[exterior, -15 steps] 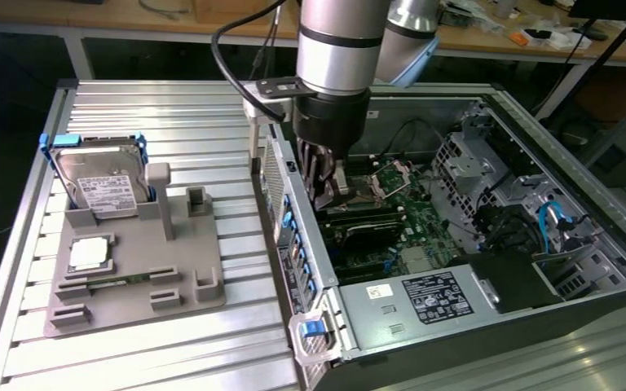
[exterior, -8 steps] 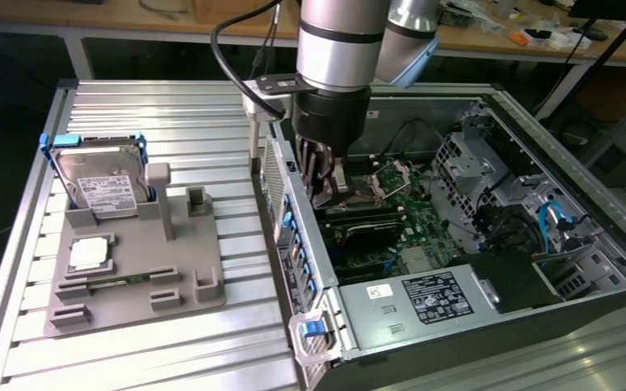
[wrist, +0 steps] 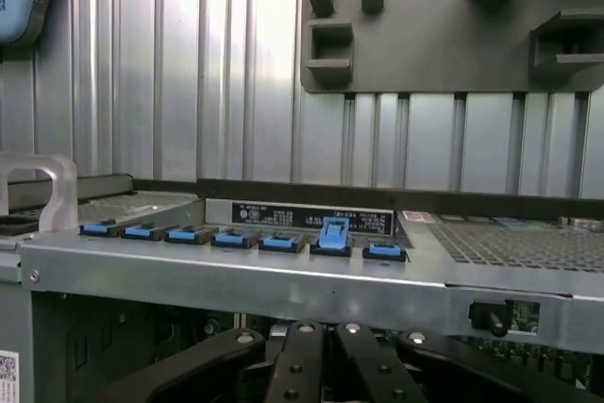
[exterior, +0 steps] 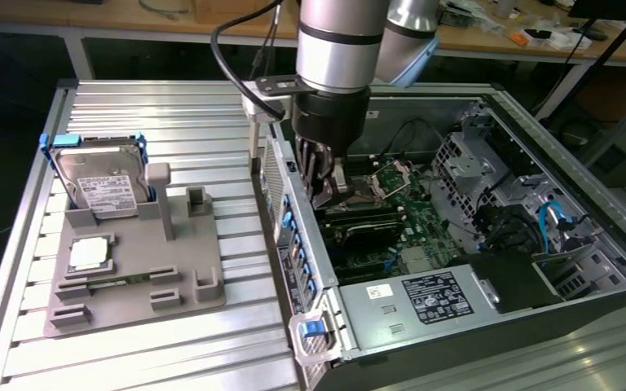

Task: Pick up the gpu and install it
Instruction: 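Press down on the gpu until it lock into place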

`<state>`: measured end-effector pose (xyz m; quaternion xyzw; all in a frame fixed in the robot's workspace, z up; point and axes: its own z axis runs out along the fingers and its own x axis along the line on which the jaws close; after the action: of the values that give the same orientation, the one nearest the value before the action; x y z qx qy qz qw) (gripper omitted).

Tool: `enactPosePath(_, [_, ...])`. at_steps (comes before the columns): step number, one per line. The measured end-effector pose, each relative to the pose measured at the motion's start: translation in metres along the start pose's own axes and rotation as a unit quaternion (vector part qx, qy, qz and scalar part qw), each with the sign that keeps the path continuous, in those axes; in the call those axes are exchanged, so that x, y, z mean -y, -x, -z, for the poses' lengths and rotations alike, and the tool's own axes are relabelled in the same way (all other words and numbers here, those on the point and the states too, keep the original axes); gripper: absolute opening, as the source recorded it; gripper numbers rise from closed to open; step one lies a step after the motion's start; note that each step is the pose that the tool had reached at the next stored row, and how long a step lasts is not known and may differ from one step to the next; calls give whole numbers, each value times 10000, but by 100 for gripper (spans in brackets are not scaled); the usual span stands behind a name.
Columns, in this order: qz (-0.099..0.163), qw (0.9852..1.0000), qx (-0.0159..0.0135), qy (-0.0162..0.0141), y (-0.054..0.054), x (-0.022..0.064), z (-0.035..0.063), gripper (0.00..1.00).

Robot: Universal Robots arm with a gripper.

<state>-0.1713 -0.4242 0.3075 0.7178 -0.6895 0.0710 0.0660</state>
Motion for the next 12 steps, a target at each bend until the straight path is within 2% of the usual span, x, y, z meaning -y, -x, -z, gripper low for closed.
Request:
enactPosePath(3, [-2,10000,5,-11,8,0,-37,10])
enactPosePath(7, [-1,10000,3,-10,9,-1,-44,10])
enactPosePath(8, [0,10000,-1,-5,6,0,-24,10])
enactPosePath(10, [-5,10000,12,-20,0,3,20,10])
enactPosePath(12, [-3,10000,1,-16,-11,4,66,10])
